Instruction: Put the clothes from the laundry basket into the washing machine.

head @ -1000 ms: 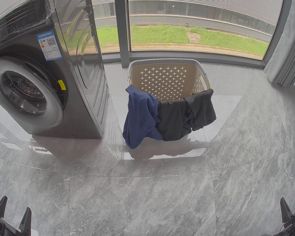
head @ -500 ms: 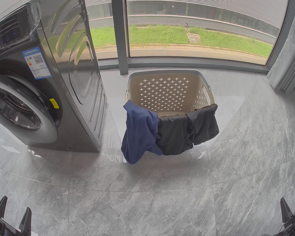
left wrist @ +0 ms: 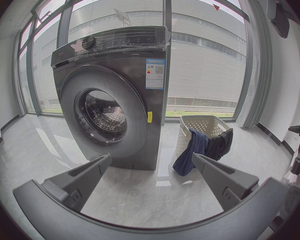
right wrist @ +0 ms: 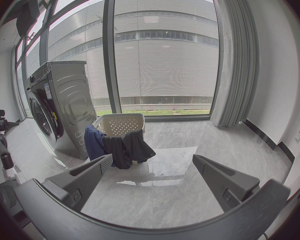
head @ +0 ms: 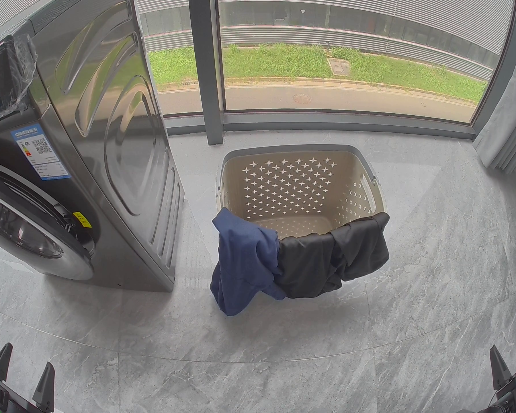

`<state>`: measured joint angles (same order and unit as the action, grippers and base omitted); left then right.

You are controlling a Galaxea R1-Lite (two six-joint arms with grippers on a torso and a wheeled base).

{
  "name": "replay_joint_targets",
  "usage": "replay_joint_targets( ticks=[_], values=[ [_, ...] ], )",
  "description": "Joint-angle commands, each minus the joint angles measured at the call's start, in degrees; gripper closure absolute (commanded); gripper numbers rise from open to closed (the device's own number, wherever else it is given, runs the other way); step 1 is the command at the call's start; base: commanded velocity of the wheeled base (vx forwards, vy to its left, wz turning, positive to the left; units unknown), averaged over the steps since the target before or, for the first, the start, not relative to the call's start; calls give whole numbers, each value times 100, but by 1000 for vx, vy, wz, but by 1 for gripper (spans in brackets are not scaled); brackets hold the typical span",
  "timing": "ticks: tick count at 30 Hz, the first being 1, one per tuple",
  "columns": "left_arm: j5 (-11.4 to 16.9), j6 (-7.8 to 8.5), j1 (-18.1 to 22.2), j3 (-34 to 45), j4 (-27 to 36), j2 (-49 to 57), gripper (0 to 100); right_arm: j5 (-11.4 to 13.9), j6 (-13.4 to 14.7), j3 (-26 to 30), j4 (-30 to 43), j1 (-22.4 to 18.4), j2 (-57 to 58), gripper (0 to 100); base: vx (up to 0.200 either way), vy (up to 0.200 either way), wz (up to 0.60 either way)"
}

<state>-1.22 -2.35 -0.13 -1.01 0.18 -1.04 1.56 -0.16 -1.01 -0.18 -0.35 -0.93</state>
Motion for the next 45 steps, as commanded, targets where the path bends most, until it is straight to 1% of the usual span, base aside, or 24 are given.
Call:
replay_joint_targets(
  ticks=[1, 7, 16, 31, 43, 45],
  values=[
    [-1, -2, -4, 92, -1, 95, 0, 2, -2, 101, 1, 0, 57, 0, 200, 0, 0],
    [-1, -2, 5, 92, -1, 95, 0, 2, -2, 101, 1, 0, 57, 0, 200, 0, 0],
    [-1, -2, 5, 84, -1, 86, 0, 2, -11, 101, 1, 0, 57, 0, 0, 0, 0],
    [-1, -2, 5, 92, -1, 95, 0, -7, -2, 101, 1, 9, 57, 0, 0, -200, 0],
    [-1, -2, 5, 92, -1, 95, 0, 2, -2, 101, 1, 9, 57, 0, 0, 0, 0],
    [-1, -2, -4, 92, -1, 95, 0, 2, -11, 101, 1, 9, 57, 0, 200, 0, 0]
  ],
)
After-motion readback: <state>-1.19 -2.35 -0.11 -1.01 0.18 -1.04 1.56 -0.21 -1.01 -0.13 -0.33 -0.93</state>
